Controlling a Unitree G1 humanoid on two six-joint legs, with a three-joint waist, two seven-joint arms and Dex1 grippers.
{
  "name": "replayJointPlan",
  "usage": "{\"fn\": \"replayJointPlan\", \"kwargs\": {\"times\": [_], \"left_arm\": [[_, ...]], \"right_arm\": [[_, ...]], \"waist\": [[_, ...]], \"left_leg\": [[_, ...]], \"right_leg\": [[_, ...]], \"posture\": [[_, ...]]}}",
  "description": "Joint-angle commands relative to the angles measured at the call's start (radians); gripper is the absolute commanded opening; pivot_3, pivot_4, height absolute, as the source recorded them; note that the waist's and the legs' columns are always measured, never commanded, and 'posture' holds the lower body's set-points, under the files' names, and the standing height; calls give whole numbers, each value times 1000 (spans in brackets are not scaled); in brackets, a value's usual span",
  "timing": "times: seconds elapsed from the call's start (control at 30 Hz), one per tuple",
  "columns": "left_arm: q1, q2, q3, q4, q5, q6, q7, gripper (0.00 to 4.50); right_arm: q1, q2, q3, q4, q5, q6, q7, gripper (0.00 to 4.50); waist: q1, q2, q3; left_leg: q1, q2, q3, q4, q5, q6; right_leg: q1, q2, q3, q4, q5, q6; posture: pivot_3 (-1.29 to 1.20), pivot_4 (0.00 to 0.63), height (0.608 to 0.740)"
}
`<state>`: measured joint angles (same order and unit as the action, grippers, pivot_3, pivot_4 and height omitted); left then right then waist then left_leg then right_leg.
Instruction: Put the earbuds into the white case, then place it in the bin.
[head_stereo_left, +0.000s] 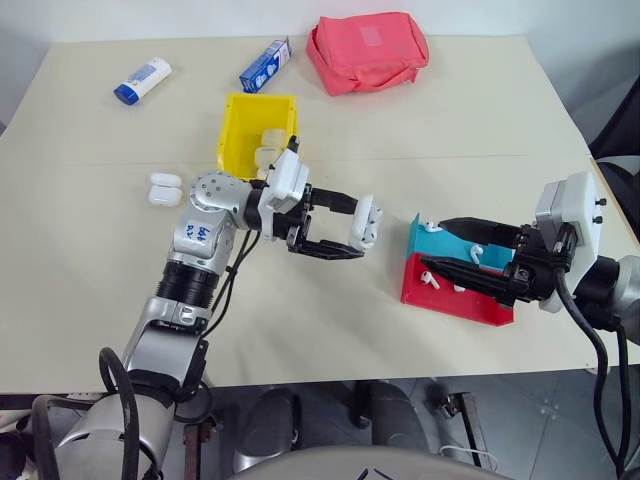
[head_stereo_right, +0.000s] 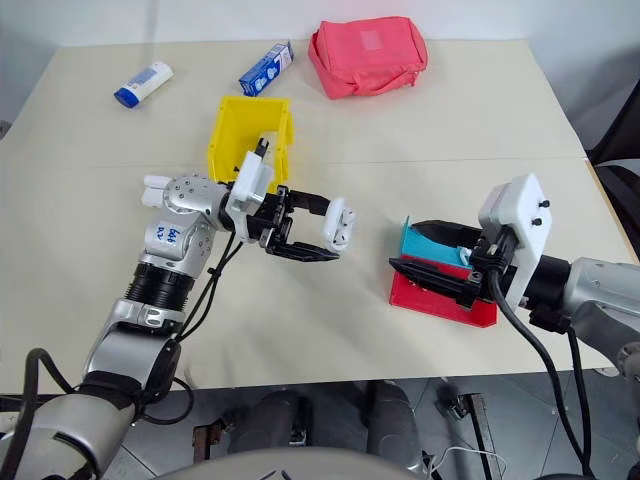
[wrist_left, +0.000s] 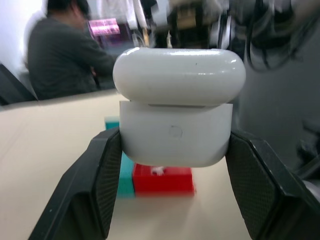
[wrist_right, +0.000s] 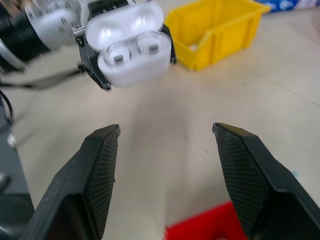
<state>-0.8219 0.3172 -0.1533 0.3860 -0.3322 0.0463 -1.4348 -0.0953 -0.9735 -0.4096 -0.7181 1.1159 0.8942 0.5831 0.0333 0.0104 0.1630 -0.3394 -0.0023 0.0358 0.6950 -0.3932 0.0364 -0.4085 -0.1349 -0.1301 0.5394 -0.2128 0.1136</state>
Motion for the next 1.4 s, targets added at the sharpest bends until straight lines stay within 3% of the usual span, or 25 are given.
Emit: {"fn": "replayJointPlan", "kwargs": {"times": [0.03,0.27,0.5,0.8,1.0,1.2,1.4], "left_arm": [[-43,1,-30,30,53,-70,-3,2762],[-83,-11,-51,97,96,-140,-3,2762],[-98,-22,-59,126,111,-156,-5,2762],[-93,-22,-60,126,113,-163,-6,2762],[-90,-16,-44,137,121,-165,15,2762],[-85,-12,-30,129,114,-157,39,2762],[-90,-21,3,117,94,-124,92,2762]], "right_arm": [[-52,-25,-16,-37,84,38,-111,2513],[-326,-72,144,-12,147,129,-294,113],[-711,59,471,127,23,288,-354,47],[-822,126,580,156,-67,385,-268,47],[-780,30,493,81,-9,469,-200,47],[-634,-38,320,53,10,454,-186,47],[-206,7,-93,-6,-20,237,-10,47]], "waist": [[0,0,0],[-5,0,0],[-10,0,0],[-7,0,0],[-7,0,0],[-7,0,0],[8,-1,0]], "left_leg": [[0,0,0,0,0,0],[-1,0,-1,-1,0,0],[-3,0,-1,-2,1,0],[-8,-2,-2,1,2,2],[-11,-2,-4,3,3,2],[-11,-2,-5,3,3,2],[-12,-1,-5,2,3,1]], "right_leg": [[0,-2,0,-1,0,0],[-1,-7,1,-3,0,-1],[-3,-7,0,1,0,-1],[-4,-1,-4,1,3,-2],[-5,-1,-4,0,4,-1],[-5,-1,-4,-2,5,-1],[-3,2,-6,-4,6,1]], "posture": [[0,150,740],[0,150,740],[0,150,740],[0,150,740],[0,150,740],[0,150,740],[0,150,740]]}}
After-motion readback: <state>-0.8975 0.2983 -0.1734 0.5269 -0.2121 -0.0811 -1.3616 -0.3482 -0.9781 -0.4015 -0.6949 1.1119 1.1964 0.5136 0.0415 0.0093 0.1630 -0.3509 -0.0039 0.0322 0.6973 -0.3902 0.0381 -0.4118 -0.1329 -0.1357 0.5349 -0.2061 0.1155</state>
